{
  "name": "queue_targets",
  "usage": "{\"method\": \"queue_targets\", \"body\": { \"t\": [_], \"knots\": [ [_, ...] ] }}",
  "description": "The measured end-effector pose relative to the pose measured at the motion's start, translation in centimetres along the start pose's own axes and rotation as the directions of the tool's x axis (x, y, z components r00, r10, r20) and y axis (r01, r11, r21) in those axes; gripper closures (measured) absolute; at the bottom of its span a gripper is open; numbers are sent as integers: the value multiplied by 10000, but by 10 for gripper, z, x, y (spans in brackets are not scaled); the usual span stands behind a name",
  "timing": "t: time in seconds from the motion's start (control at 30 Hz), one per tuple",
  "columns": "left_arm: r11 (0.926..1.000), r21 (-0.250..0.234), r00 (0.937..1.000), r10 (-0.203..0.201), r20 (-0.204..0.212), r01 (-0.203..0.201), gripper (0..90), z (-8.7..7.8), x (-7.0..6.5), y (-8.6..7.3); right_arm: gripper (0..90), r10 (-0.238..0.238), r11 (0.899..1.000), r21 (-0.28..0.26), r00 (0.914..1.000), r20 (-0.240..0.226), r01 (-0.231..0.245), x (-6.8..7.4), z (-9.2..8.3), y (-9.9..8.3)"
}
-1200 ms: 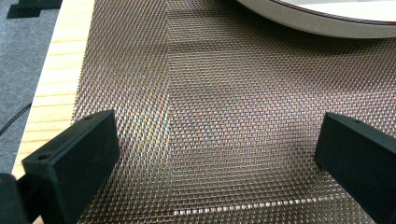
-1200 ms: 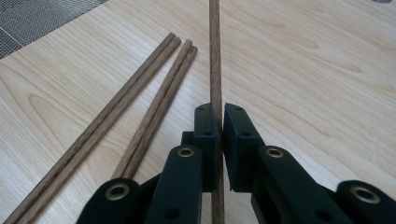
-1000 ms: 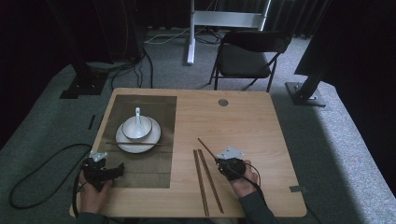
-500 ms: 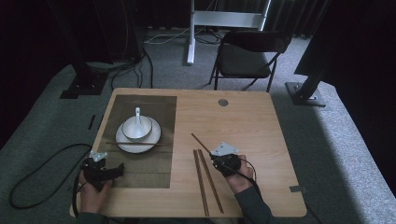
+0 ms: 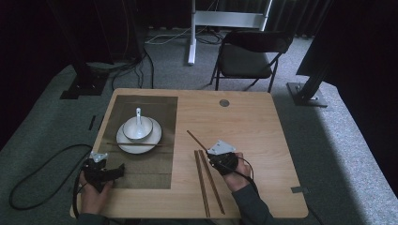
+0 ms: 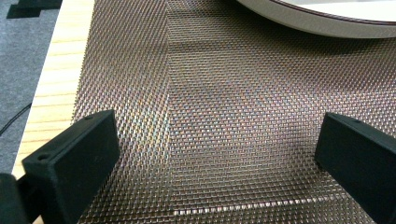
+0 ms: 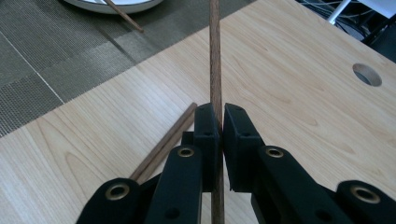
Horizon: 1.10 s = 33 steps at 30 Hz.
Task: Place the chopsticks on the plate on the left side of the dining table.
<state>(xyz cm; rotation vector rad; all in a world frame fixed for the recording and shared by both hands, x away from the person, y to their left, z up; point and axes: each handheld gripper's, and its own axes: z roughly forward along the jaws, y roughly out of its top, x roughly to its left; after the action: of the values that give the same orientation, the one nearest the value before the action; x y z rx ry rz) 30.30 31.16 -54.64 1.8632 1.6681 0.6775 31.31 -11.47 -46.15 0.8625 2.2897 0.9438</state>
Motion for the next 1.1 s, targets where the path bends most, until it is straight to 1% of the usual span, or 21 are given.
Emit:
{"method": "queue_targets", "body": {
  "t": [0.17, 0.27, 0.73, 1.1],
  "knots": [
    [10000, 1, 10000, 1, -1, -1, 2, 0, 0, 0, 845, -87, 9998, -164, 10000, -42, 86, 2, 0, 7],
    [10000, 1, 10000, -1, -1, 1, 1, 0, 0, 0, 844, -62, 9996, -268, 9999, -80, 60, 3, 1, 10],
    [10000, -3, 10000, -5, 0, 5, 2, 0, 0, 0, 845, -384, 9982, -476, 9988, -289, 370, 11, 5, 26],
    [10000, -2, 10000, -3, -1, 3, 2, 0, 0, 0, 845, -469, 9968, -663, 9978, -468, 437, 16, 8, 36]
  ]
}}
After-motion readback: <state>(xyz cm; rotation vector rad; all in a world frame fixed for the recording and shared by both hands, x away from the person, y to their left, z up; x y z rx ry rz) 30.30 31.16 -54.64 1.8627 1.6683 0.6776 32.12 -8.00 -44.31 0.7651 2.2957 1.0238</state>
